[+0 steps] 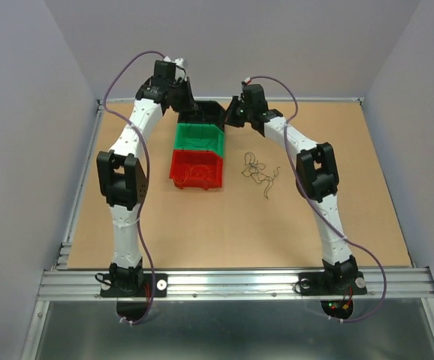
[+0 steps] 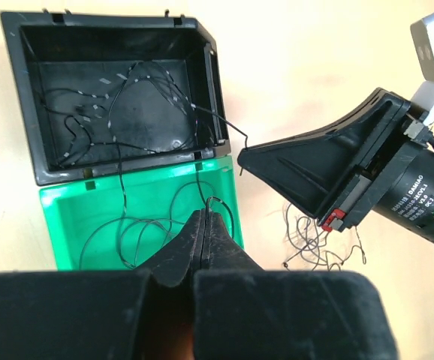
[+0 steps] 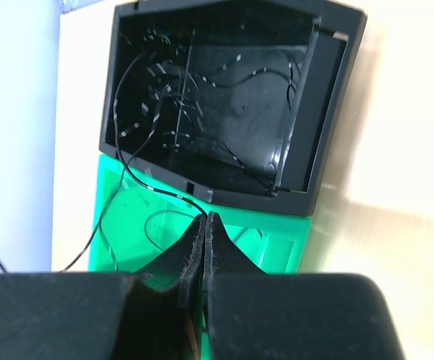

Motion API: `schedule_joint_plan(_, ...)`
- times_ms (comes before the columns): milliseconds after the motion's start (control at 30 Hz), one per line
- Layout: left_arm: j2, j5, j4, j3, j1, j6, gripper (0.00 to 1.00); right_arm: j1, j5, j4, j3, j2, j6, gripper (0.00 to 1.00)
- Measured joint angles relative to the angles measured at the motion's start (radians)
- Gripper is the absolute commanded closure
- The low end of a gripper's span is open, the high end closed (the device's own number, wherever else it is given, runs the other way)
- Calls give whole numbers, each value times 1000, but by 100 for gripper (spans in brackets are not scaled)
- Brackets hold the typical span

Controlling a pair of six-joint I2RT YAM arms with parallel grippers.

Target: Untangle the cables

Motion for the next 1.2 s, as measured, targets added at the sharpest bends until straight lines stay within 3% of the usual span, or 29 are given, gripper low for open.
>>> schedule_joint_plan(133, 7, -14, -20, 32, 3, 2, 100, 0, 13, 3, 0, -8, -2, 99)
schedule_joint_plan(267, 102, -34, -36, 168, 10, 2, 100, 0, 14, -3, 6, -7, 1, 100)
schedule_joint_plan(367, 178, -42, -16, 241, 18, -11, 100, 0, 13, 2, 61, 23, 9, 99)
schedule_joint_plan(567, 247, -46, 62, 241, 44, -75, 100, 0, 10, 4, 226, 140, 46, 96)
schedule_joint_plan(667, 267, -50, 110, 241, 56, -114, 100, 0, 7, 3, 293, 200, 74, 87)
schedule_joint_plan(767, 272, -53, 162, 241, 63, -153, 100, 0, 3, 4, 315, 230, 94, 69)
schedule_joint_plan(867, 272, -57, 211, 241, 68, -182, 100, 0, 1, 4, 317, 248, 106, 61)
schedule_joint_plan(1000, 272, -74, 265, 241, 69, -206, 100, 0, -2, 9, 317, 249, 103, 43)
schedule_joint_plan(1100, 272, -101, 293, 237, 69, -212, 100, 0, -4, 8, 314, 246, 89, 36)
schedule_joint_plan(1200, 272, -133, 311, 226, 67, -220, 100, 0, 4, 8, 275, 217, 64, 36)
